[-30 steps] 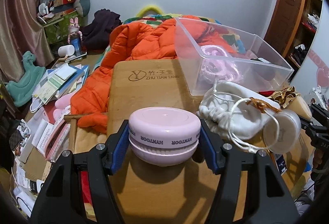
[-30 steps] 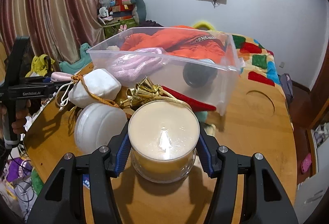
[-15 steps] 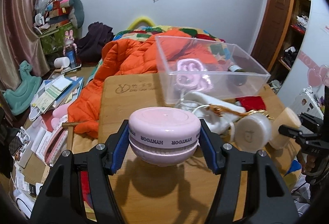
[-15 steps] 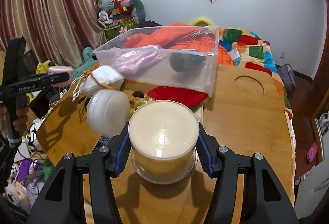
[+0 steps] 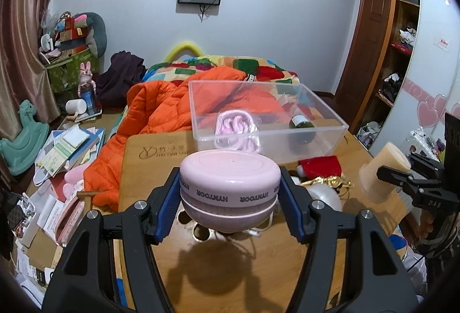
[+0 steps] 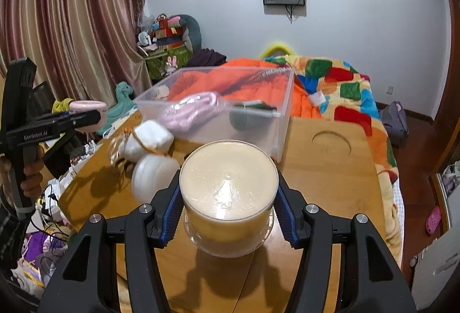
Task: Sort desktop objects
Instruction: 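Lift the compact with the left tool while the right lowers the candle jar into the box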
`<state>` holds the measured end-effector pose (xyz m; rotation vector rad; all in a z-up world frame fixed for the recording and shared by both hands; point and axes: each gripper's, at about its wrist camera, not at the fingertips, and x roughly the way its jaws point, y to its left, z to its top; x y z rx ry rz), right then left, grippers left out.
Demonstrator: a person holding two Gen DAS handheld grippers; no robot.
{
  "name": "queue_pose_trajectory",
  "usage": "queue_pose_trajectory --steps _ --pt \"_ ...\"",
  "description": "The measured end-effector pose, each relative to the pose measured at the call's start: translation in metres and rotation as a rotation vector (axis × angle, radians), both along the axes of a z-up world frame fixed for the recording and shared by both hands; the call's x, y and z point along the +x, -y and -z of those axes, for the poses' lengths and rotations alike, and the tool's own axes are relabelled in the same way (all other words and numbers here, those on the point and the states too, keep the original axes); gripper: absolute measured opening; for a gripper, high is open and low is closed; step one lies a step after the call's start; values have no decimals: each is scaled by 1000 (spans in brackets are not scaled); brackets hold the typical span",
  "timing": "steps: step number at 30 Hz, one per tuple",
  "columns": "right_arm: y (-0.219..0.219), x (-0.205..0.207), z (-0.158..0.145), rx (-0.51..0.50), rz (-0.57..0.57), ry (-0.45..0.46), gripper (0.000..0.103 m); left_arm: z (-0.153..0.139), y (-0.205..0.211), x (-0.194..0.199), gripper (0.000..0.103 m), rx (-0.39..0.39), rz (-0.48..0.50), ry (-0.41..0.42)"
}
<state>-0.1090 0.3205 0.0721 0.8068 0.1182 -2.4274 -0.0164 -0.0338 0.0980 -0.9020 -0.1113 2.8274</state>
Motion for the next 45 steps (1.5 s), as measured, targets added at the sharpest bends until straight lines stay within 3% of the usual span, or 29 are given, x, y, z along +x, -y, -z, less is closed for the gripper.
queue_pose_trajectory --steps 17,31,39,45 --pt "16 -28 -39 -27 -26 -80 54 -31 -16 -34 63 -28 4 -89" --pt "29 -83 -57 -72 -26 -66 54 -42 -23 -79 63 -29 30 -94" --pt "45 -110 -51 -84 -47 -45 54 -40 -20 -111 63 9 56 -54" --pt "62 -130 -33 -83 -72 3 54 -21 -23 -132 63 11 63 9"
